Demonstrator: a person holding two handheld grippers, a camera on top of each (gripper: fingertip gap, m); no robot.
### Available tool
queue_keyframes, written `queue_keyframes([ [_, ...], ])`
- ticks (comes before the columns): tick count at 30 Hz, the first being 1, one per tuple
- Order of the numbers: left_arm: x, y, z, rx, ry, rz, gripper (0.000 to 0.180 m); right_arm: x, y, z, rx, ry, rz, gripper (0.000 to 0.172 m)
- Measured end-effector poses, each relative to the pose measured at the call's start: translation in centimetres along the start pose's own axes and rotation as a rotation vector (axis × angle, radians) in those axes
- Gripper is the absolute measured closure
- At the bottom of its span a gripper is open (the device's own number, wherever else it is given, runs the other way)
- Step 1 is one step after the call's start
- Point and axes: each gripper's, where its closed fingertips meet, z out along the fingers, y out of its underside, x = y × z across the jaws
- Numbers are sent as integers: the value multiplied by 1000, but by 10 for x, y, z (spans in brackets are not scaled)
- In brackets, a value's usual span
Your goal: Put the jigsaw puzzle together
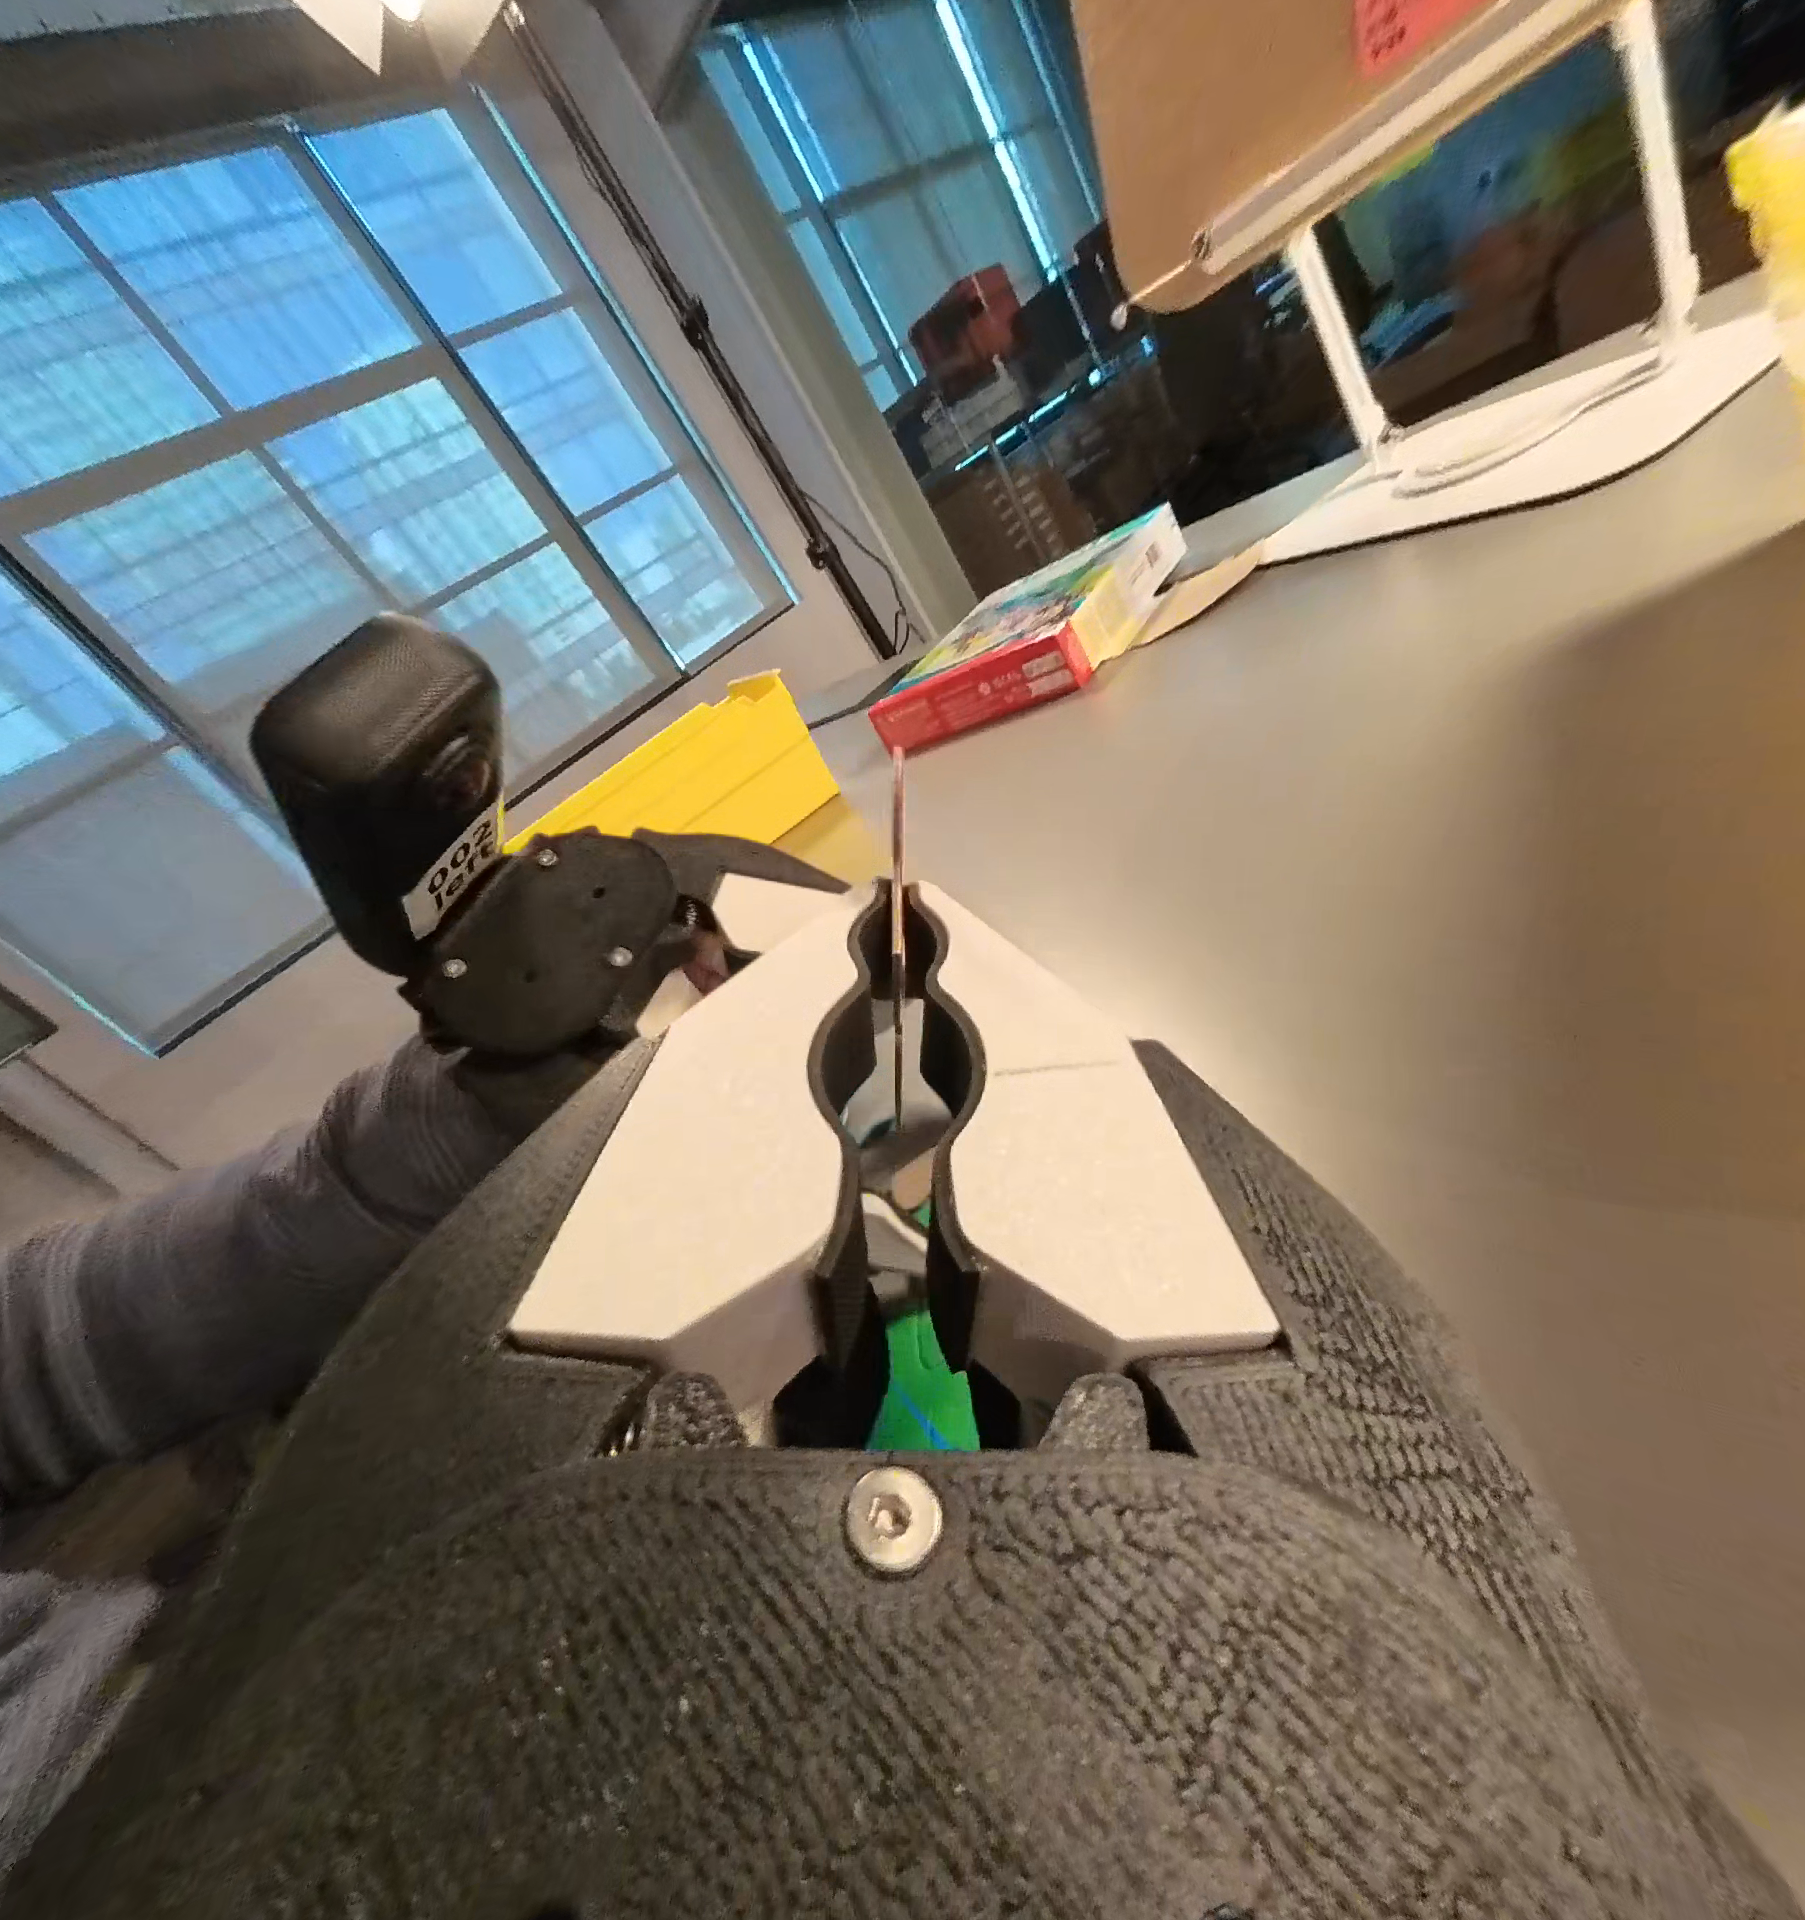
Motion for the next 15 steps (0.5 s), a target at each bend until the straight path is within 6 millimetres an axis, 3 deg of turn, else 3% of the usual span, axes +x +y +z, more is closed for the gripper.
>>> queue_keyframes([
  [3, 0, 1, 5, -87, 62, -59, 110, 3, -6, -2, 30, 5, 7, 172],
  [6, 9, 7, 3, -175, 154, -167, 121, 5, -10, -3, 53, 4, 9, 172],
  [9, 7, 12, -3, -228, 139, -161, 124, 6, -11, -3, 61, 0, 11, 172],
  [12, -11, 16, -12, -199, 49, -166, 125, 6, -13, -2, 66, -8, 14, 172],
  [15, -46, 18, -48, -120, -78, -216, 125, 3, -16, -1, 73, -25, 30, 172],
])
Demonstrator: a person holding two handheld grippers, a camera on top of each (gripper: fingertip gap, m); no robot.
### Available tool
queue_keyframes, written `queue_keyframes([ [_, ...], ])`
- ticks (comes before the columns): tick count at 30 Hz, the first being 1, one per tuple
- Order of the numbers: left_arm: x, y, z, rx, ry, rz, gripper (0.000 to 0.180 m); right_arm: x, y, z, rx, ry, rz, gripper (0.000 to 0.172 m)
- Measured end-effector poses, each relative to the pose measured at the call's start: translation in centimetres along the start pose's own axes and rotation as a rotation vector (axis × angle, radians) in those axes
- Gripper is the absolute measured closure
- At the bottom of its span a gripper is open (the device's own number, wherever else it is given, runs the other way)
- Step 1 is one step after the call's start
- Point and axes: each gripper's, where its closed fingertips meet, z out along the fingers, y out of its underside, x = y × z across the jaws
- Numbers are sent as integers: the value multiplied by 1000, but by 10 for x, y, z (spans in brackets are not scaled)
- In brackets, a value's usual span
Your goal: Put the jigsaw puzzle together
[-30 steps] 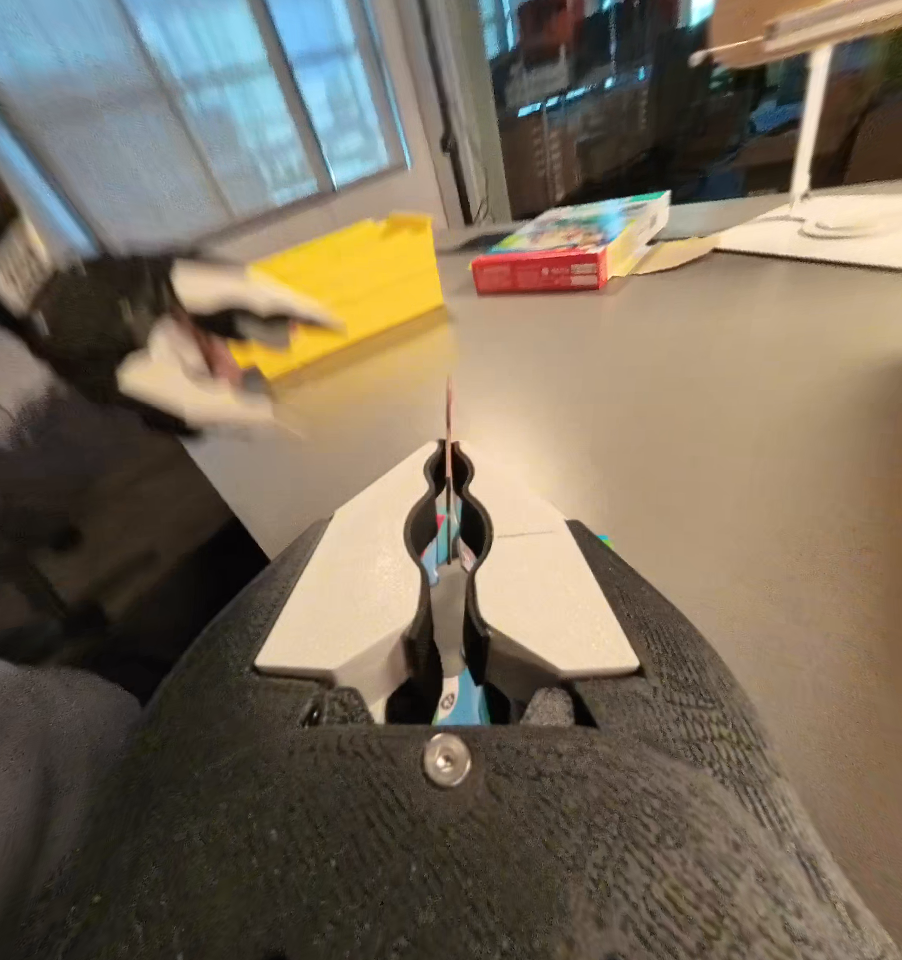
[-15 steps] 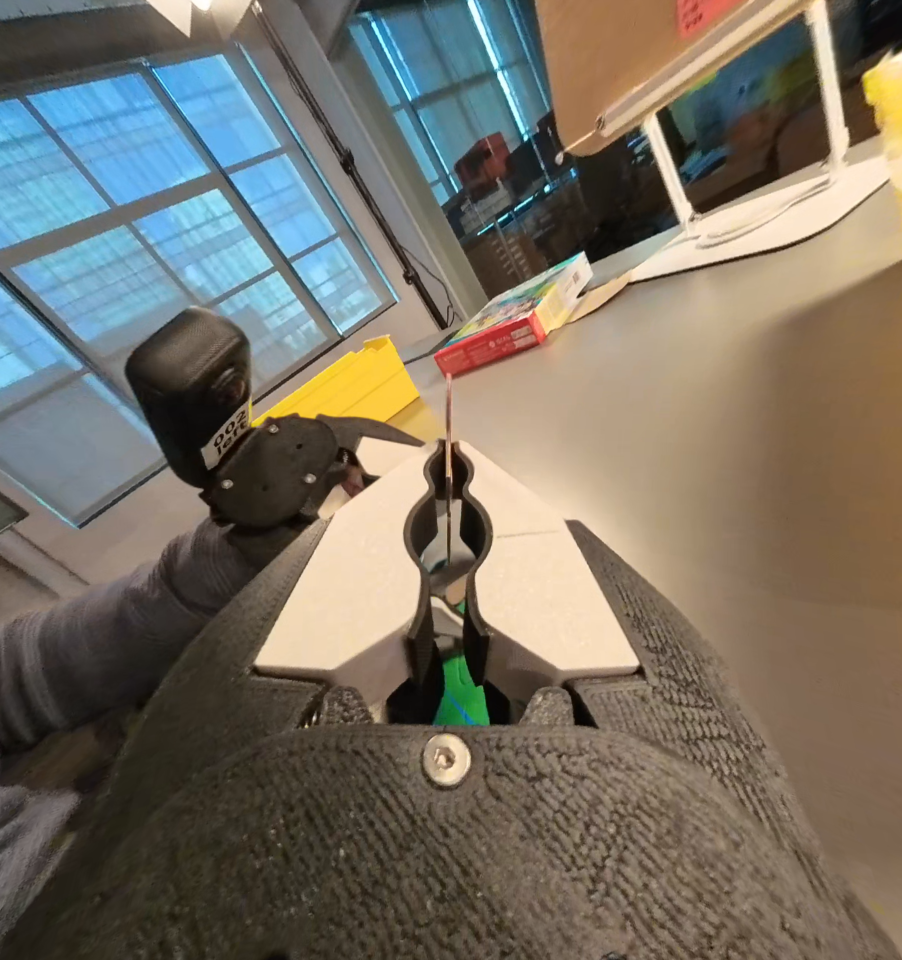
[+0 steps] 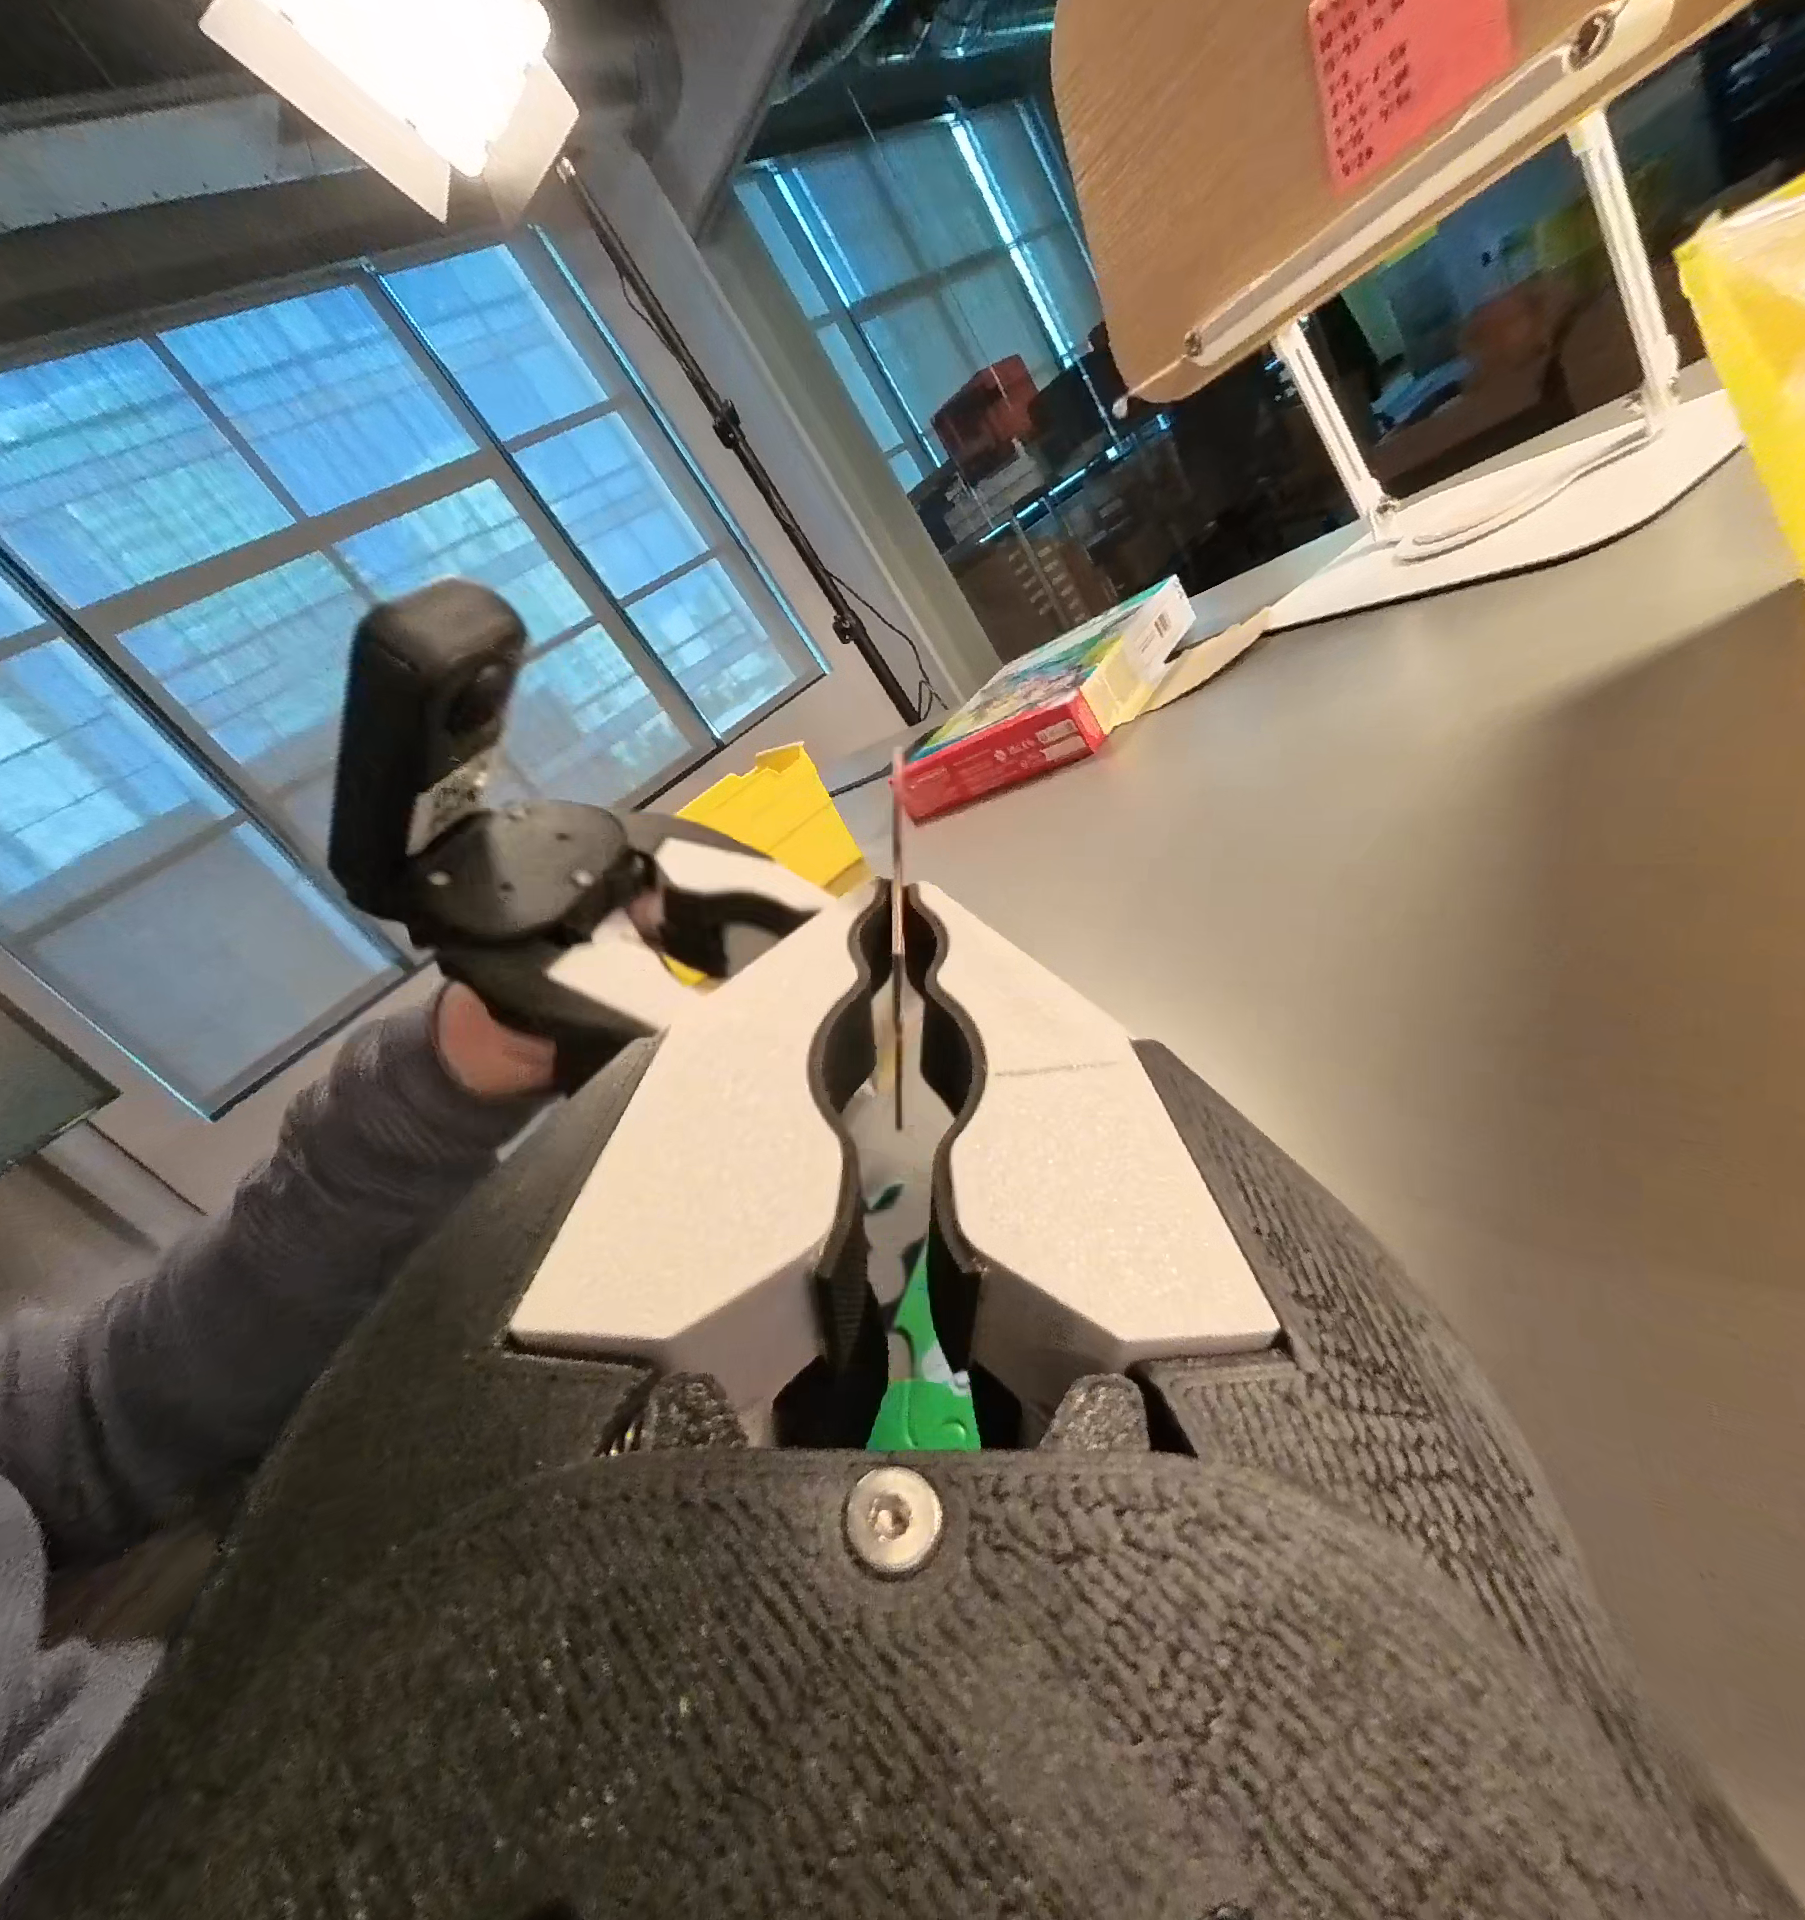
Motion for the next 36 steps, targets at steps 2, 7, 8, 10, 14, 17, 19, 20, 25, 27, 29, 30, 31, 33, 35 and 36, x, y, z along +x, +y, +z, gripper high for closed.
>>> queue_keyframes([
  [2, -43, 2, -44, 78, -152, -48, 125, -7, -2, 6, -7, -24, 7, 172],
  [7, -177, 64, -200, 170, -649, -277, 125, -47, -4, 53, -64, -128, -47, 172],
  [8, -200, 86, -228, 167, -725, -339, 125, -59, -3, 68, -84, -161, -55, 172],
  [10, -239, 138, -268, 142, -827, -486, 124, -87, 2, 107, -131, -243, -66, 172],
  [14, -274, 203, -305, 261, -869, -734, 91, -152, 25, 212, -236, -380, -165, 172],
  [17, -262, 204, -330, 408, -928, -725, 80, -196, 48, 301, -301, -439, -249, 172],
  [19, -245, 199, -346, 449, -997, -647, 82, -215, 69, 357, -361, -443, -312, 172],
  [20, -234, 194, -351, 468, -1016, -605, 84, -221, 81, 382, -397, -436, -339, 172],
  [25, -177, 163, -355, 536, -1003, -393, 88, -241, 136, 449, -601, -540, -356, 122],
  [27, -152, 139, -339, 571, -915, -257, 88, -248, 125, 444, -581, -600, -348, 103],
  [29, -116, 108, -312, 628, -771, -39, 94, -251, 92, 420, -502, -639, -354, 95],
  [30, -98, 97, -299, 662, -695, 41, 101, -249, 72, 401, -460, -653, -363, 93],
  [31, -81, 86, -282, 686, -597, 88, 106, -245, 51, 379, -417, -659, -372, 92],
  [33, -51, 71, -241, 676, -356, 91, 106, -226, 16, 330, -363, -621, -392, 93],
  [35, -27, 61, -195, 607, -157, 89, 106, -197, 4, 277, -394, -552, -399, 94],
  [36, -19, 59, -173, 556, -91, 92, 106, -183, 9, 250, -451, -519, -393, 94],
])
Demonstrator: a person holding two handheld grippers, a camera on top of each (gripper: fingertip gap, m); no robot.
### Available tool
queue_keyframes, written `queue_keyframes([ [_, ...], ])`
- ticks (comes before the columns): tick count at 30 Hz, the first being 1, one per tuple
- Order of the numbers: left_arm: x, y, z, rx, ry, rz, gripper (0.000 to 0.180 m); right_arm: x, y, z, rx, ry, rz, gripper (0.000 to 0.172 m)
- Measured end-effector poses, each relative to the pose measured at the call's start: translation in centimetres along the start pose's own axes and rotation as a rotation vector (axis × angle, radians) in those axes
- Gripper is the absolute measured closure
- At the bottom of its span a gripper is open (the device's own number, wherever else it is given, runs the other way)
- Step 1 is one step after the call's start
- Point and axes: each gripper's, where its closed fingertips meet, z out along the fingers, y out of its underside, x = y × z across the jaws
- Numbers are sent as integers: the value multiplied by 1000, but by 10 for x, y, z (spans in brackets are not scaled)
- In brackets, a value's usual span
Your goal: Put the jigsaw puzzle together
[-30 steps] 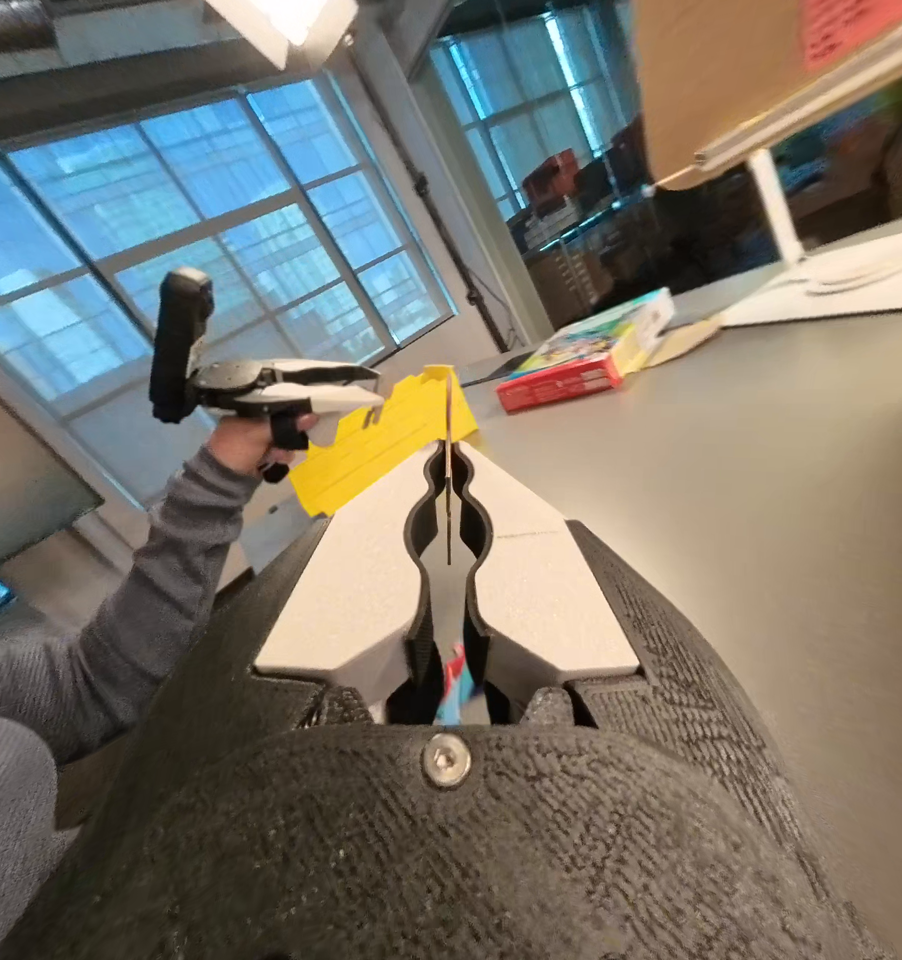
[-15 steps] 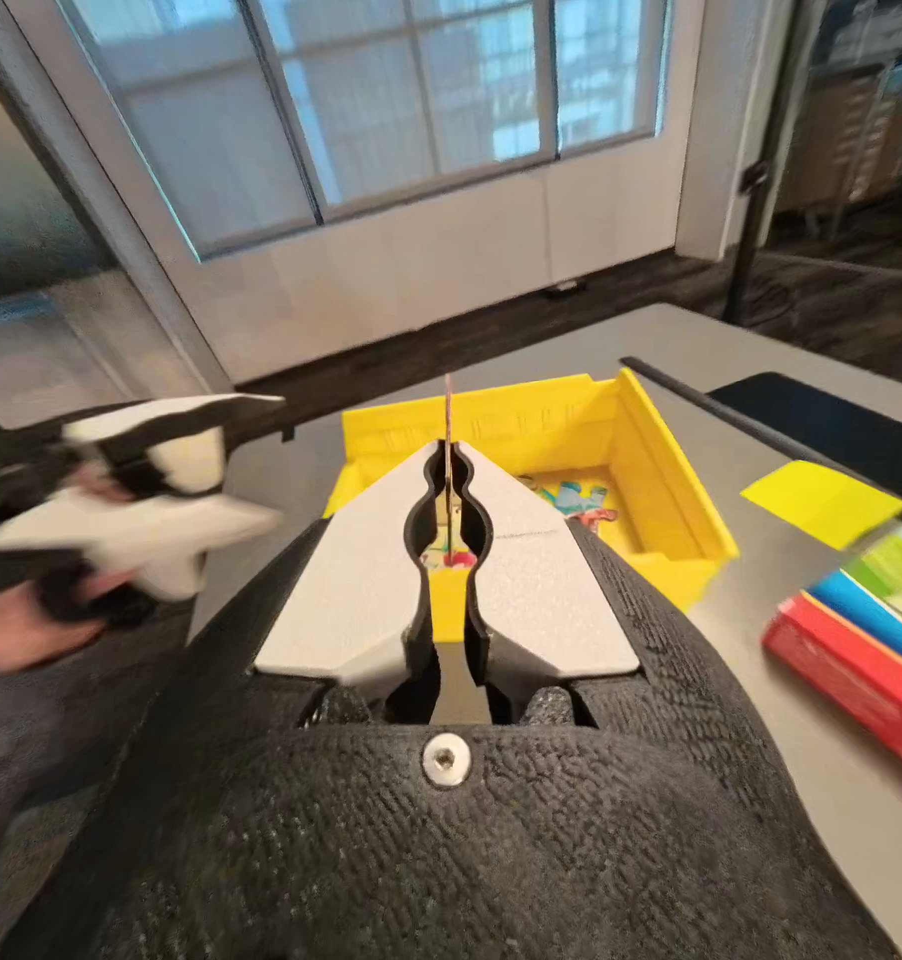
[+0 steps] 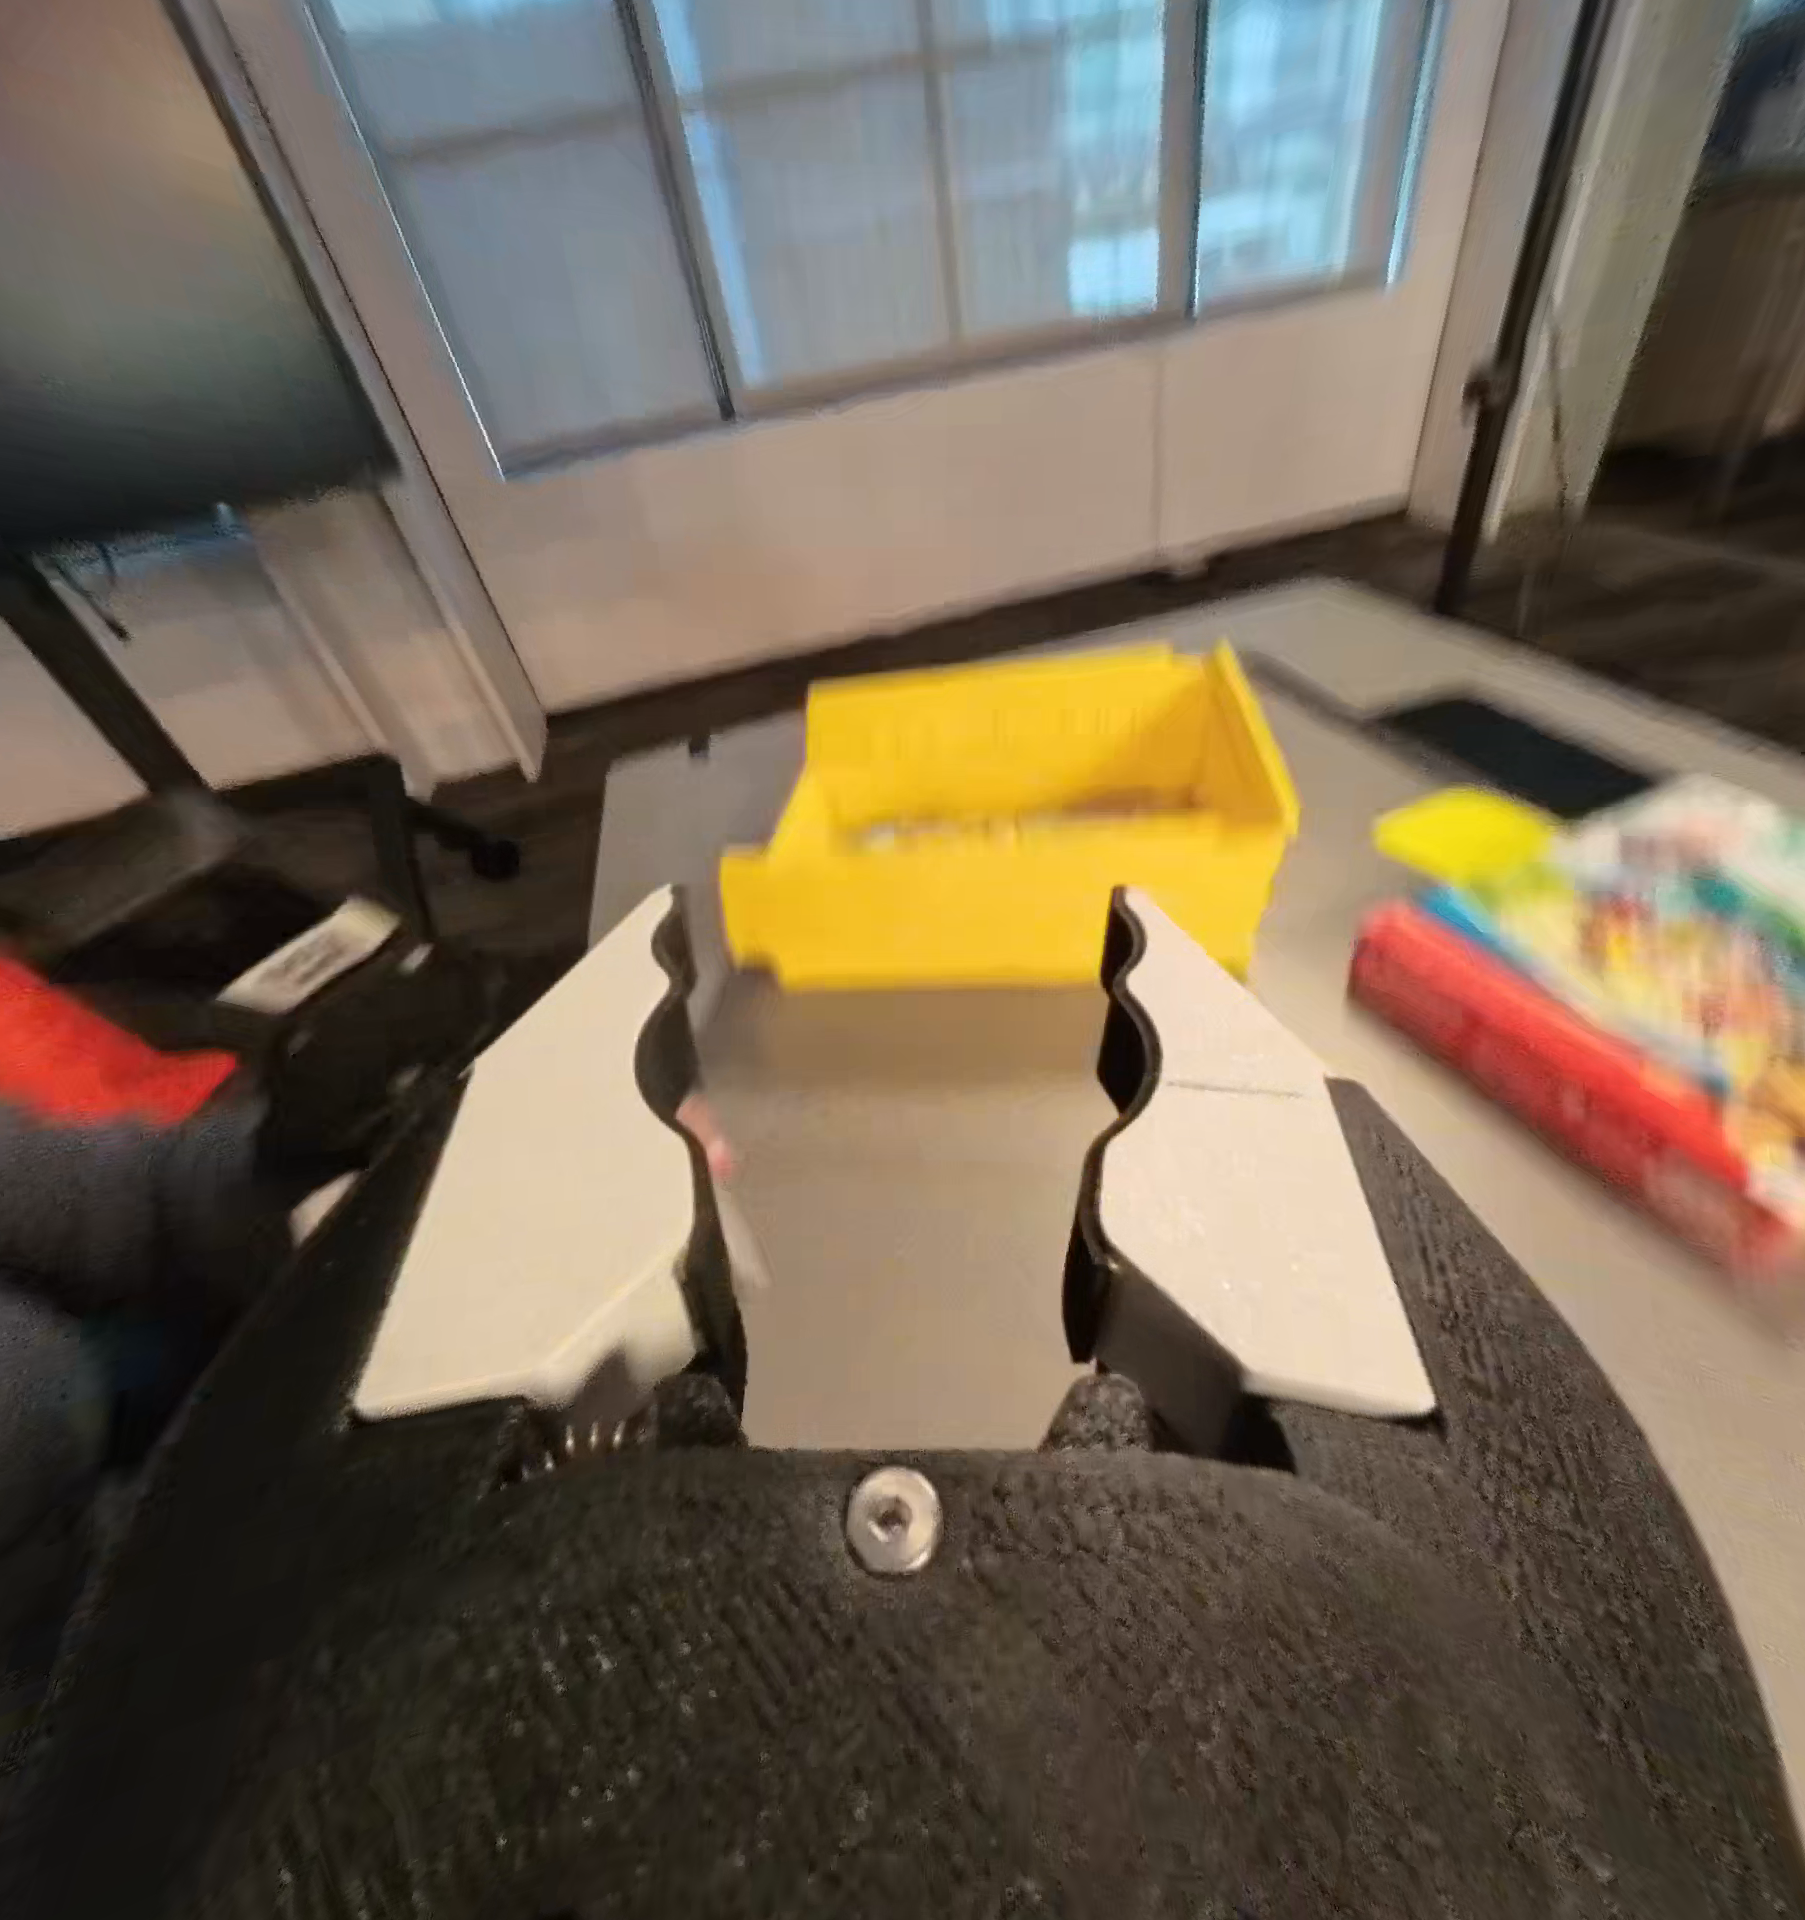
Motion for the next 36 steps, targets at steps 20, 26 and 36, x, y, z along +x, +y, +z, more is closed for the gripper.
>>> queue_keyframes([
  [20, 87, 77, 125, -556, 680, 331, 168, -42, 261, -161, -725, 353, 32, 101],
  [26, 78, 80, 120, -493, 539, 335, 180, -48, 250, -159, -674, 358, -15, 97],
  [36, 97, 57, 56, -297, 425, 119, 152, -80, 258, -124, -609, 189, 61, 73],
])
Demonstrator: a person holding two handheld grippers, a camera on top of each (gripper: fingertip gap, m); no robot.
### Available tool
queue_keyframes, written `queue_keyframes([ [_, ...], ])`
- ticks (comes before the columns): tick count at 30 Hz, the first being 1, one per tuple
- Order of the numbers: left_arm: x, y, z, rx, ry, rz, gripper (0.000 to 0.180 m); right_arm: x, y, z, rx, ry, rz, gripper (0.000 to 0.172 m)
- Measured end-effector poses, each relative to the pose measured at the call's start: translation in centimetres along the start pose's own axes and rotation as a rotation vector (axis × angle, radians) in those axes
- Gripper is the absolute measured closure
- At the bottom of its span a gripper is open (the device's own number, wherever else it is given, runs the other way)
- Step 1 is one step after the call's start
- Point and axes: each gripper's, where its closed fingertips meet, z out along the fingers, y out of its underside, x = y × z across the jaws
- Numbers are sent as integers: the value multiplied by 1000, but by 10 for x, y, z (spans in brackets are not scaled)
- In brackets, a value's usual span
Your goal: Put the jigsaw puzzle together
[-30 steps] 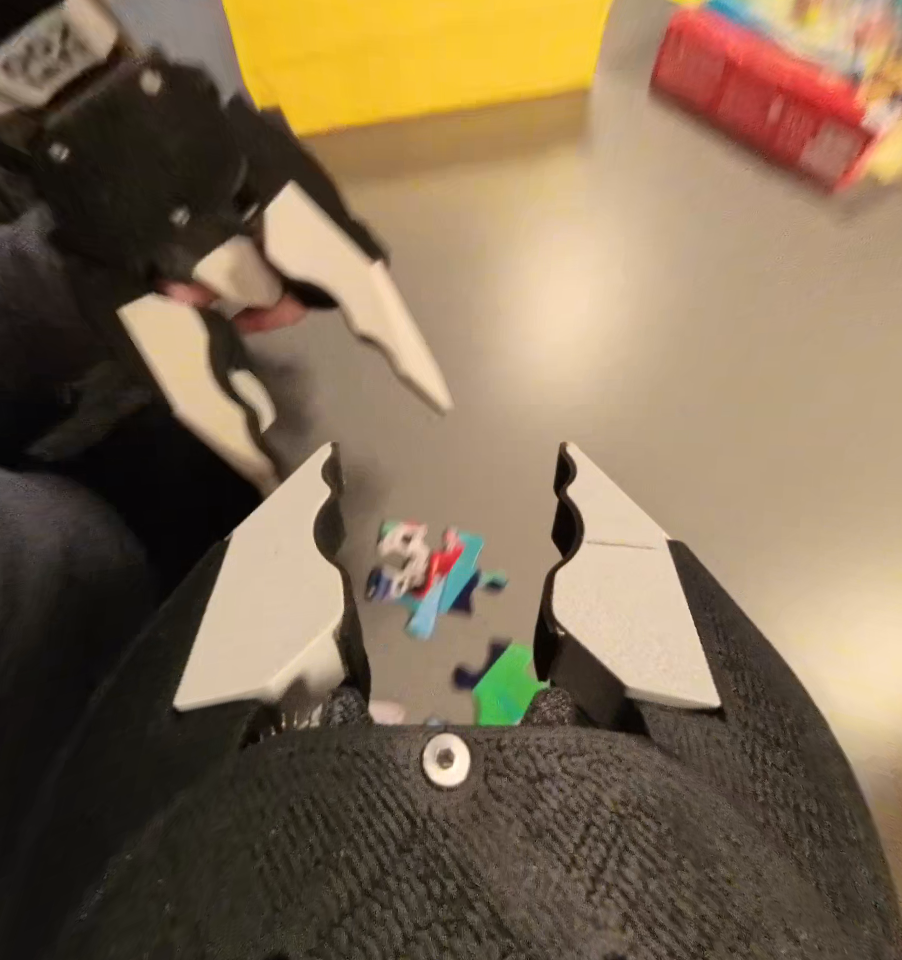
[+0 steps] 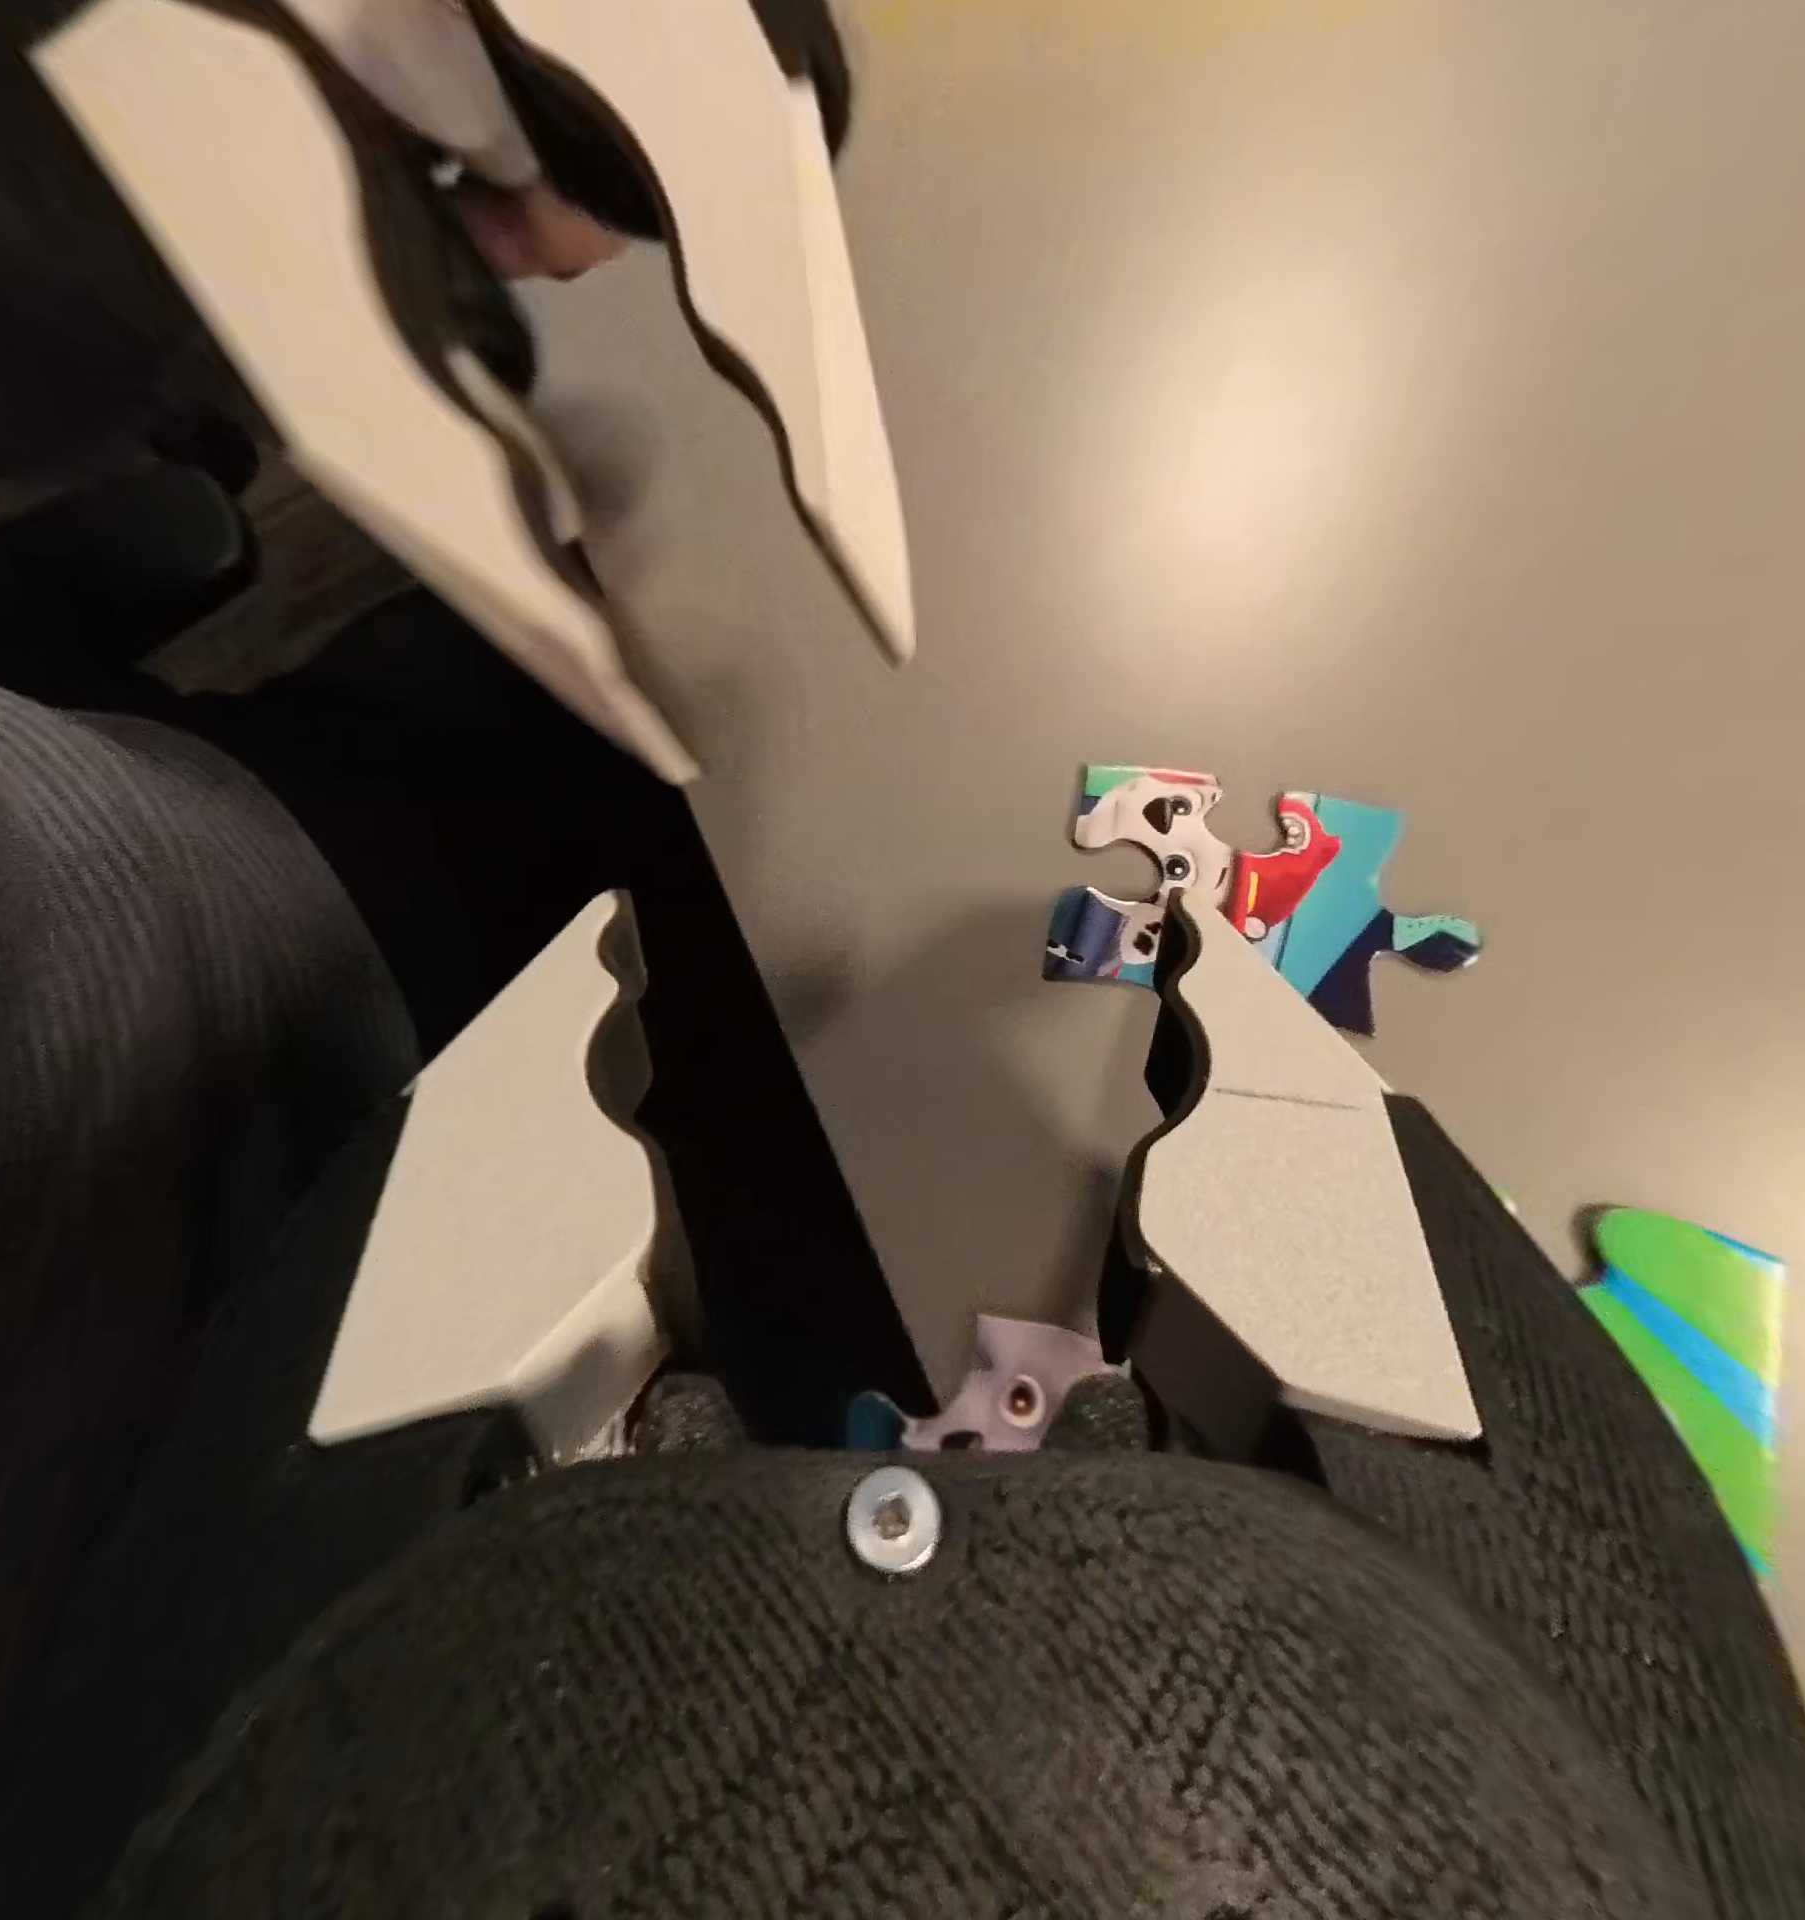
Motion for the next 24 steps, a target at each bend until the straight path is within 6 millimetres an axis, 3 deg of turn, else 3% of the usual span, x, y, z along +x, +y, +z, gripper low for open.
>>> queue_keyframes([
  [2, 9, -6, -7, 40, -59, 18, 134, -11, -1, 1, -2, -43, 17, 71],
  [5, 22, 7, -2, -15, -187, 144, 109, -42, -3, 1, -3, -162, 3, 69],
  [7, 33, 21, 3, -78, -256, 246, 92, -37, -7, -1, 41, -110, -26, 69],
  [11, 40, 26, 12, -95, -346, 337, 100, -32, 1, 2, 21, -71, -14, 63],
  [17, 28, 33, 13, -230, -449, 470, 105, -76, -3, 1, 36, -272, 17, 63],
  [21, 23, 42, 17, -325, -461, 542, 105, -43, -8, -4, 89, -77, -26, 64],
  [24, 21, 41, 20, -328, -464, 550, 105, -41, 4, 4, 9, -66, -25, 57],
])
